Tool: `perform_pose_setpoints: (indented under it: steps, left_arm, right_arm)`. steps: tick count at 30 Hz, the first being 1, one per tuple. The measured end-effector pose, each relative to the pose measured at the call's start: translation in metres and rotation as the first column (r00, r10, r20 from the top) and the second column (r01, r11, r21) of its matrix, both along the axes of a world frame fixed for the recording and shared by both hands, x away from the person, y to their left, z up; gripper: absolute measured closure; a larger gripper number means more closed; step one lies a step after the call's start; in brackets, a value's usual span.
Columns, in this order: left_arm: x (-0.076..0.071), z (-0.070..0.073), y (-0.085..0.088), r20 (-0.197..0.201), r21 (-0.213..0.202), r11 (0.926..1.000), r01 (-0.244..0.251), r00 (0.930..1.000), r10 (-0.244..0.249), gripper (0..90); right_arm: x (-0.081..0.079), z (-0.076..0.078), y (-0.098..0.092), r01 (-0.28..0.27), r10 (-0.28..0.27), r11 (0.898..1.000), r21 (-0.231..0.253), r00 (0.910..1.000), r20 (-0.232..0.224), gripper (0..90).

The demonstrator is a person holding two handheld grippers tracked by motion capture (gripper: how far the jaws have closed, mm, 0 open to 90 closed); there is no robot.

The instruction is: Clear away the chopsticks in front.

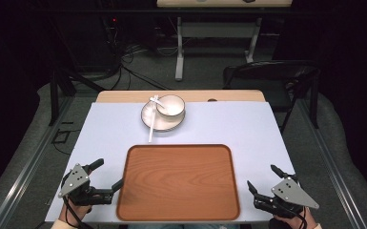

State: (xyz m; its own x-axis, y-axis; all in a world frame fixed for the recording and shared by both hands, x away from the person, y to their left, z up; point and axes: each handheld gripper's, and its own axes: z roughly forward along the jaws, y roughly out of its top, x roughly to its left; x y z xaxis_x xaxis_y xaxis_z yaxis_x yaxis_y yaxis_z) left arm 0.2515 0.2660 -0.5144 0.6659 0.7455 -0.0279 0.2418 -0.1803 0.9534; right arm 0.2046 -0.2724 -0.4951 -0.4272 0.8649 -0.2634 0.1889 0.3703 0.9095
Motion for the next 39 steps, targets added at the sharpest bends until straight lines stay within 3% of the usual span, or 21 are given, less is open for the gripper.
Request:
perform_pose_setpoints:
  steps: [16,21,23,24,28,35,39]
  left_arm:
    - [0.004,0.001,-0.002,-0.003,0.018,0.9998,-0.007,1.0,0.007,0.0]
    - [0.006,0.003,-0.002,-0.023,0.003,0.9999,-0.012,0.9997,0.012,0.0]
    - [0.008,0.004,-0.003,-0.041,0.002,0.9998,-0.02,0.9989,0.021,0.1]
    - [0.01,0.004,-0.002,-0.069,0.01,0.9997,-0.023,0.9973,0.024,0.1]
    - [0.014,0.006,-0.003,-0.098,0.007,0.9998,-0.021,0.9949,0.022,0.1]
    - [0.024,0.014,-0.01,-0.109,0.004,0.9999,-0.01,0.994,0.01,0.1]
    - [0.036,0.019,-0.021,-0.125,0.027,0.9996,0.012,0.9921,-0.009,0.1]
  right_arm:
    - [0.0,0.0,0.0,-0.005,0.005,1.0,0.001,1.0,-0.006,14.3]
    - [0.0,0.0,0.0,-0.006,0.006,1.0,0.002,1.0,-0.003,14.3]
    - [0.0,0.0,0.0,-0.008,0.008,1.0,0.003,1.0,-0.004,14.3]
    - [0.001,0.0,0.0,-0.01,0.01,1.0,-0.001,0.9999,-0.003,14.3]
    - [0.001,0.0,0.001,-0.009,0.009,1.0,-0.004,0.9999,-0.004,14.3]
    - [0.001,0.0,0.001,-0.008,0.008,1.0,-0.005,1.0,-0.002,14.3]
    - [0.0,0.0,0.001,-0.008,0.008,1.0,-0.005,1.0,-0.001,14.3]
